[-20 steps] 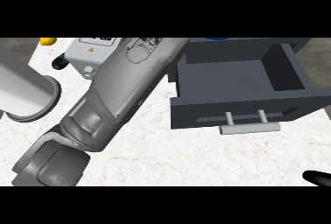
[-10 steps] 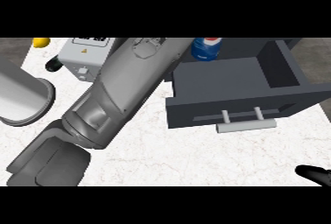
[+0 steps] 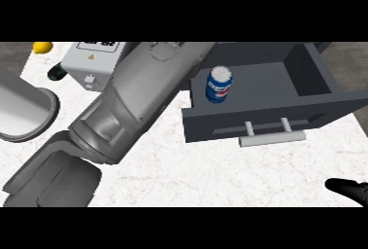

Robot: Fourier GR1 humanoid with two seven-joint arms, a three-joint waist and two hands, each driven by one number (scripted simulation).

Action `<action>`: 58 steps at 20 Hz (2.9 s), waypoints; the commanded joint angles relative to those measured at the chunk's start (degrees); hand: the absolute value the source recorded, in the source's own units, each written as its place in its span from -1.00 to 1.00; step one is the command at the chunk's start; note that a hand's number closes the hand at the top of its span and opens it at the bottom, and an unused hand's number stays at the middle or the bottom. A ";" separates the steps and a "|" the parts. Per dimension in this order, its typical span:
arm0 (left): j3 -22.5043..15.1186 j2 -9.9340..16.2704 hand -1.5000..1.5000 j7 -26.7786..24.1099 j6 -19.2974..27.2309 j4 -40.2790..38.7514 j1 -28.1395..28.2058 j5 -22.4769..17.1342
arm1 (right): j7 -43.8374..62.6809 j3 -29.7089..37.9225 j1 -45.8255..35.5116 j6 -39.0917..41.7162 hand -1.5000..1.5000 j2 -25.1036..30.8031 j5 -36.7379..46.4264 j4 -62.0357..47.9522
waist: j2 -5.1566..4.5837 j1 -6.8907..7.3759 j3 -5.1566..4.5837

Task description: Pick up the can, place it into the drawer and close the drawer

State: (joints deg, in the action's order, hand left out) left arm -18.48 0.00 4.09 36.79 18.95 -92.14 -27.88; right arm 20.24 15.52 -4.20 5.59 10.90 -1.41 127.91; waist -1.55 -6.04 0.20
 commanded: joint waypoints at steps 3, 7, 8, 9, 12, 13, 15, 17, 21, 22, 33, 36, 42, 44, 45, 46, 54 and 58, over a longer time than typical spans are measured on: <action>0.37 0.00 -1.00 -0.94 1.06 -0.25 -1.35 -3.43 | -3.36 -1.62 -4.33 1.10 -1.00 3.55 5.62 -1.98 | -0.16 0.27 -0.03; 0.95 0.00 -1.00 -3.68 0.28 0.96 1.56 -6.19 | -7.38 -7.41 -4.43 2.02 -1.00 4.69 14.78 -4.72 | -0.36 0.60 -0.05; 1.87 0.00 -1.00 -2.75 0.73 -0.63 -1.26 -5.84 | -5.49 -5.79 -6.79 2.83 -1.00 7.54 14.81 -4.97 | -0.20 1.21 -0.09; 2.25 0.00 -1.00 -2.91 -0.14 -0.49 -1.22 -6.50 | -8.07 -8.36 -5.29 2.43 -1.00 6.70 18.40 -5.82 | -0.29 1.37 -0.07; 2.65 0.00 -1.00 -3.41 0.48 -1.47 -2.37 -7.00 | -9.09 -10.37 -8.10 2.15 -1.00 8.61 23.60 -10.17 | -0.21 2.07 -0.06; 1.44 0.00 -1.00 -3.95 1.23 -0.97 -1.29 -6.96 | -8.52 -12.51 -7.93 1.44 -1.00 8.24 26.59 -9.52 | 0.10 2.08 -0.08; 1.45 0.00 -1.00 -4.86 0.36 -0.85 -0.31 -7.41 | -10.07 -15.02 -11.86 -0.41 -1.00 8.33 31.60 -14.13 | 0.00 3.23 -0.11; 0.82 0.00 -1.00 -4.45 1.49 -1.68 -1.84 -7.03 | -10.52 -17.65 -13.04 -1.59 -1.00 7.24 34.82 -18.21 | 0.10 3.28 -0.08; 1.04 0.00 -1.00 -5.62 -0.30 -2.26 -1.49 -6.42 | -16.05 -21.05 -13.86 -5.21 -1.00 6.80 41.64 -28.82 | 0.15 4.64 -0.07; 0.83 0.00 -1.00 -4.71 -0.38 -2.24 -1.23 -6.15 | -13.47 -22.42 -16.41 -4.73 -1.00 6.10 43.02 -29.08 | 0.61 5.10 -0.13; 2.85 2.13 -1.00 -2.49 -2.25 -0.60 -1.40 -5.07 | -20.68 -24.13 -27.06 -19.31 -1.00 1.61 56.57 -59.10 | 0.96 7.97 -0.14; 3.52 4.56 -1.00 -2.67 -3.91 -1.06 -0.60 -4.63 | -23.18 -21.98 -32.55 -22.16 -1.00 0.92 56.57 -67.04 | 0.68 7.49 -0.12; 2.94 8.63 -1.00 -0.41 -6.28 3.52 3.90 -3.76 | -23.51 -18.67 -37.89 -32.87 -1.00 -0.36 60.40 -79.74 | 1.25 9.04 -0.18; 2.80 9.48 -1.00 1.99 -4.96 3.63 2.21 -3.18 | -23.79 -17.75 -40.08 -37.99 -1.00 -1.55 61.55 -83.44 | 1.03 9.01 -0.13; 2.45 9.26 -1.00 0.64 -5.00 5.77 5.43 -3.05 | -25.59 -15.91 -41.10 -37.91 -1.00 0.34 60.10 -85.86 | 1.20 9.72 -0.15; 2.62 10.91 -1.00 2.43 -6.94 4.84 3.79 -3.19 | -22.52 -15.62 -45.67 -38.09 -1.00 -0.54 61.51 -87.77 | 0.79 10.32 -0.14; 1.82 12.64 -1.00 3.47 -7.99 13.50 10.20 -2.70 | -22.69 -12.87 -56.13 -42.76 -1.00 0.07 63.02 -100.74 | 0.85 12.22 -0.20; 1.56 14.15 -1.00 4.22 -9.33 15.61 12.95 -2.41 | -24.05 -12.26 -58.34 -46.48 -1.00 -0.60 63.51 -104.76 | 0.31 12.07 -0.16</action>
State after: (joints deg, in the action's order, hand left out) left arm -16.85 12.47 8.37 29.64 31.97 -82.42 -30.23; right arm -3.29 2.11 -59.26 -36.49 10.55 61.53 27.26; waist -0.82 5.35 0.05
